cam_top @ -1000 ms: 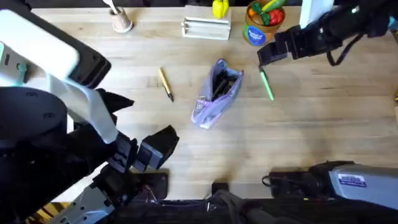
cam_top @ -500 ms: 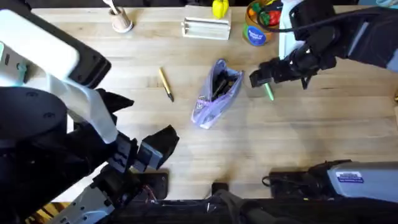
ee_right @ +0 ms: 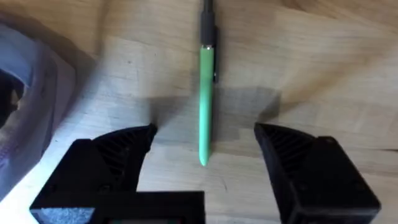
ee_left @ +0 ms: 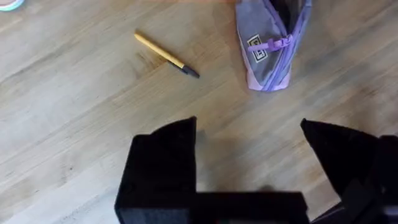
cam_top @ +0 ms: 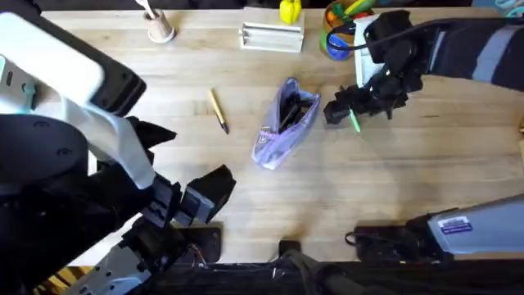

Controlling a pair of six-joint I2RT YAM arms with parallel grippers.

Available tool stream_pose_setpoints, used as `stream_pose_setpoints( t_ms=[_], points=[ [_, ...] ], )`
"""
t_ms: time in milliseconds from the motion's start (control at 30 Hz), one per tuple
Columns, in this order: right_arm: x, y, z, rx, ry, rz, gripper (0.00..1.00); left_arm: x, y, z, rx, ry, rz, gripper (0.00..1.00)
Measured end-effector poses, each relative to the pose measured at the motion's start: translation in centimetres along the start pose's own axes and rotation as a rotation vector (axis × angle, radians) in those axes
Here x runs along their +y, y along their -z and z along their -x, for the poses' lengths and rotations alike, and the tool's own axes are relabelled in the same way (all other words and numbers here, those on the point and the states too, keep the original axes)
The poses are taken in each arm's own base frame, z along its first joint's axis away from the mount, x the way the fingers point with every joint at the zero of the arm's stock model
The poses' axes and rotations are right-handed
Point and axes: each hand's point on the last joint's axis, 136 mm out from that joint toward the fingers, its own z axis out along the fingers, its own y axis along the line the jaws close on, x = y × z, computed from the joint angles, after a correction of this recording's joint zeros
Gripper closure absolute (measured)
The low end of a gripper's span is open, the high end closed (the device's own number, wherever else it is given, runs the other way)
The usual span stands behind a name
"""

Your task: Unzip the bag, pick up the pens from the table one at a time and place them inside, then zip the bag closed.

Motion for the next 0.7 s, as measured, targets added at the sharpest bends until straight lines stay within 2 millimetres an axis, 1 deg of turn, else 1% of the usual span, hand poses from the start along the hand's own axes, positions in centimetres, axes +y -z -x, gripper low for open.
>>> stream_pose_setpoints(
  t_ms=[33,133,200,233,267,300,333,367,400,433,467,700],
  points=[
    [0.06,-0.03,0.03,0.003,0.0,0.004,0.015,0.0,0.0,0.01,0.0,0.0,0.0,0.007],
    [0.41,-0.09,0.05,0.006,0.0,0.024,0.12,0.0,0.0,0.0,0.0,0.0,0.0,0.007],
    [0.55,-0.08,0.05,0.007,0.002,0.031,0.209,0.0,0.0,0.0,0.0,0.0,0.0,0.007],
    [0.62,-0.06,0.08,0.005,0.004,0.033,0.275,-0.01,0.0,0.0,0.0,0.0,0.0,0.007],
    [0.64,-0.07,0.11,0.005,0.002,0.033,0.372,0.0,0.0,0.0,0.0,0.0,0.0,0.007],
    [0.61,-0.09,0.14,0.004,0.003,0.031,0.501,0.0,0.0,0.0,0.0,0.0,0.0,0.007],
    [0.6,-0.06,0.21,0.002,0.004,0.03,0.591,0.0,0.0,0.0,0.0,0.0,0.0,0.007],
    [0.5,-0.06,0.27,0.0,0.003,0.024,0.746,0.0,0.0,0.0,0.0,0.0,0.0,0.008],
    [0.33,-0.07,0.31,-0.002,0.002,0.016,0.872,0.0,0.0,0.0,0.0,0.0,0.0,0.007],
    [0.19,-0.03,0.38,-0.004,-0.003,0.011,0.938,0.0,0.0,0.0,0.0,0.0,0.0,0.007],
    [0.13,-0.02,0.4,-0.004,-0.003,0.009,0.951,0.0,0.0,0.0,0.0,0.0,0.0,0.007],
    [0.02,0.09,0.36,0.0,0.001,0.0,0.955,-0.01,0.0,0.0,0.0,0.0,0.0,0.008]
  ],
)
